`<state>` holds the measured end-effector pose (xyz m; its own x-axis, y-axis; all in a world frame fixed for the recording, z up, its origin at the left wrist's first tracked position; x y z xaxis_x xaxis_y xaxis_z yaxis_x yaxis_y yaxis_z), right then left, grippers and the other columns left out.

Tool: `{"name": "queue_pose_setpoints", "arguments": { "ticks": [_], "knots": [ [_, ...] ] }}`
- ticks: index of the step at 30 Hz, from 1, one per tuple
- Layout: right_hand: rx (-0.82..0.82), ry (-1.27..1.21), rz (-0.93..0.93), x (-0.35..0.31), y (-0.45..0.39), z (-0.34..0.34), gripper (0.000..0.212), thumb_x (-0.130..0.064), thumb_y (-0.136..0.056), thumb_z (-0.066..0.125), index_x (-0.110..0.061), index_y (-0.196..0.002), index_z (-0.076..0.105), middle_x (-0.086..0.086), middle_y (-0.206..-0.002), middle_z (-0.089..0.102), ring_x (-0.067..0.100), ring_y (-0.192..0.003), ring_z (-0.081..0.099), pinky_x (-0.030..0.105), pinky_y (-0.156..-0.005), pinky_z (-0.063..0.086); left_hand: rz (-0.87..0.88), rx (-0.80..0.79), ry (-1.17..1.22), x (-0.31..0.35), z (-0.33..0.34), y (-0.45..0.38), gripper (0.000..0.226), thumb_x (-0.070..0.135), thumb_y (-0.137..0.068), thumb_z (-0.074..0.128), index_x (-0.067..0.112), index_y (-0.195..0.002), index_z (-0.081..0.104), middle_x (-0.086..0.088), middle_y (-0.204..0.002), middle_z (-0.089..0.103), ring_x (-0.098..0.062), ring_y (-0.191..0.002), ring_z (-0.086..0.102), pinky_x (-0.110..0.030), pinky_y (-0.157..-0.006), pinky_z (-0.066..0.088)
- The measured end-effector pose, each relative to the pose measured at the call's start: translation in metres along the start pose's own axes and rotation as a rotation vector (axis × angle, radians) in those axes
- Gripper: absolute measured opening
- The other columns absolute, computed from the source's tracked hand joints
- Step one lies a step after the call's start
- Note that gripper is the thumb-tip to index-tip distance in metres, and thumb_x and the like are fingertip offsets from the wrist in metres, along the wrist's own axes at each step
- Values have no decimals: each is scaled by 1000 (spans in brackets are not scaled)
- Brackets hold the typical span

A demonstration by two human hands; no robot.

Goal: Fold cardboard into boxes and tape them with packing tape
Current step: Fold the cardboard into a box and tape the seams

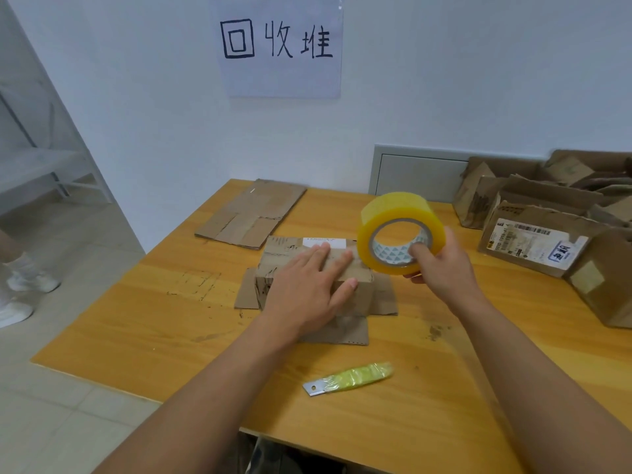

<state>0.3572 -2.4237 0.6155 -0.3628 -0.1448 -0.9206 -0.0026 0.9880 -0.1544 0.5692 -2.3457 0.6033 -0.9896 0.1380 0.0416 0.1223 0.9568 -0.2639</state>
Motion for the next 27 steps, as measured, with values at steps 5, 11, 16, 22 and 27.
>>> {"name": "queue_pose_setpoints", "arguments": {
  "ticks": [5,11,16,22,27],
  "knots": [
    [-19,-111,8,4,5,4,23,-20,-93,65,-21,-109,50,5,-98,63,25,-76,68,31,-57,57,66,30,-34,8,-1,-4,81,73,-91,10,26,-153,35,-2,-162,28,-19,-151,20,-36,-120,17],
    [-81,-471,157,17,13,31,29,-23,-87,75,-15,-110,59,3,-85,66,18,-59,57,31,-57,52,36,-18,2,24,2,-10,89,76,-89,16,18,-156,27,-9,-159,34,-23,-148,29,-35,-119,23],
    [-87,-443,176,21,13,38,27,-19,-92,68,2,-107,63,13,-63,61,22,-51,59,29,-47,50,50,87,-40,22,10,-11,76,68,-96,25,15,-145,50,-9,-147,51,-24,-140,44,-35,-115,32],
    [18,-227,79,17,2,11,21,-17,-89,65,-10,-107,59,9,-67,60,19,-45,54,26,-40,42,66,87,-13,20,11,-14,76,70,-95,19,23,-148,47,1,-152,45,-16,-143,39,-32,-114,32],
    [58,-216,152,42,5,-9,21,-14,-89,64,-5,-107,59,11,-68,55,23,-45,50,24,-38,38,63,49,-4,23,8,-12,74,71,-91,11,37,-152,34,4,-158,36,-15,-147,30,-33,-115,29]
  ]
}}
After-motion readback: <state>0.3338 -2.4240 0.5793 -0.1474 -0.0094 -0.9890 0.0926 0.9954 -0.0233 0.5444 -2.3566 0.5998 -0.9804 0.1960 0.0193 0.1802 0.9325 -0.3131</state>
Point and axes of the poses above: each hand's wrist, its own y-axis away from the middle knuckle, its own z-axis out of the palm, x = y × z, the point moved 7 cm from there along -y, towards the middle knuckle
